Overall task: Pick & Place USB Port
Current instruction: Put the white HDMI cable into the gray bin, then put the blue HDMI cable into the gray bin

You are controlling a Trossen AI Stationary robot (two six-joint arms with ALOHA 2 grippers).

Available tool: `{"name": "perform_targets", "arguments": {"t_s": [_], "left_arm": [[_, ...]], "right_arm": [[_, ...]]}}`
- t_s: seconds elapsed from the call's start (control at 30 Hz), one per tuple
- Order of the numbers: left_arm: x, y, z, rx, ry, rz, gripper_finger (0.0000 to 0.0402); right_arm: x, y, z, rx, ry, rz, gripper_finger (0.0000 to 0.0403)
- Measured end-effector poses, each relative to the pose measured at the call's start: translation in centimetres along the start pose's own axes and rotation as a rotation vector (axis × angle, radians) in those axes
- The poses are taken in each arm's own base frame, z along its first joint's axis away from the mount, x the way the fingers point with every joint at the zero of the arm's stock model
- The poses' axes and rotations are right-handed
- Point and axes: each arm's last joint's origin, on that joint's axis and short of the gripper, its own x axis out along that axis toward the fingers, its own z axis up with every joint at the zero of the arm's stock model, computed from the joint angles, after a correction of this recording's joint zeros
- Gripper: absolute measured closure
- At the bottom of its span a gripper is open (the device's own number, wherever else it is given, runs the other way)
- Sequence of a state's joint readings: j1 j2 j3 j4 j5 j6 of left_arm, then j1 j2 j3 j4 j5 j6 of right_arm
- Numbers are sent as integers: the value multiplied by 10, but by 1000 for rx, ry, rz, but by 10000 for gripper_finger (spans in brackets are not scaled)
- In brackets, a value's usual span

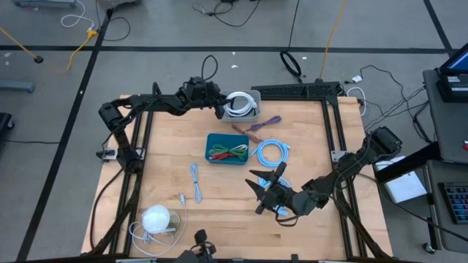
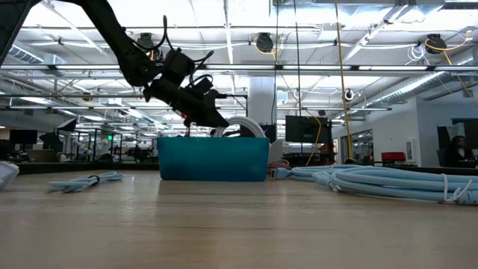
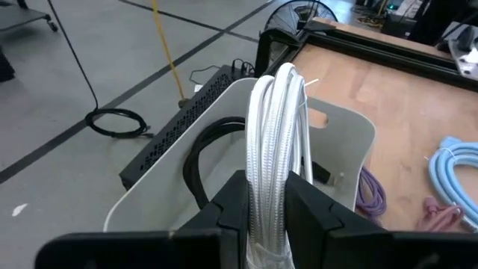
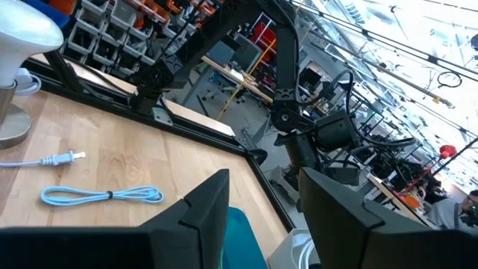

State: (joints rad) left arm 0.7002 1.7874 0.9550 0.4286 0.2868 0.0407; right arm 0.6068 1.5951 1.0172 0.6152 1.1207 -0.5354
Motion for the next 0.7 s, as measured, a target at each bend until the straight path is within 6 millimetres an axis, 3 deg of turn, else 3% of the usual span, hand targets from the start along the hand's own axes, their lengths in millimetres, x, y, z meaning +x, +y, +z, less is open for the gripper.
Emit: {"name": "perform_targets", "arguments": {"t_s": [0.07, 0.27, 0.43, 0.57, 0.7], "left_arm": [[0, -1, 0, -7, -1, 18, 333], [2, -4, 3, -27, -26, 45, 208], [3, -8, 6, -38, -49, 59, 144], [4, -6, 12, -39, -52, 88, 133], [5, -6, 17, -36, -8, 89, 180]], "right_arm": [[0, 0, 0, 0, -2, 4, 245], [0, 1, 0, -1, -11, 20, 245], [0, 1, 0, -6, -9, 21, 245], [0, 1, 0, -6, -9, 21, 245], [0, 1, 0, -6, -9, 21, 245]]}}
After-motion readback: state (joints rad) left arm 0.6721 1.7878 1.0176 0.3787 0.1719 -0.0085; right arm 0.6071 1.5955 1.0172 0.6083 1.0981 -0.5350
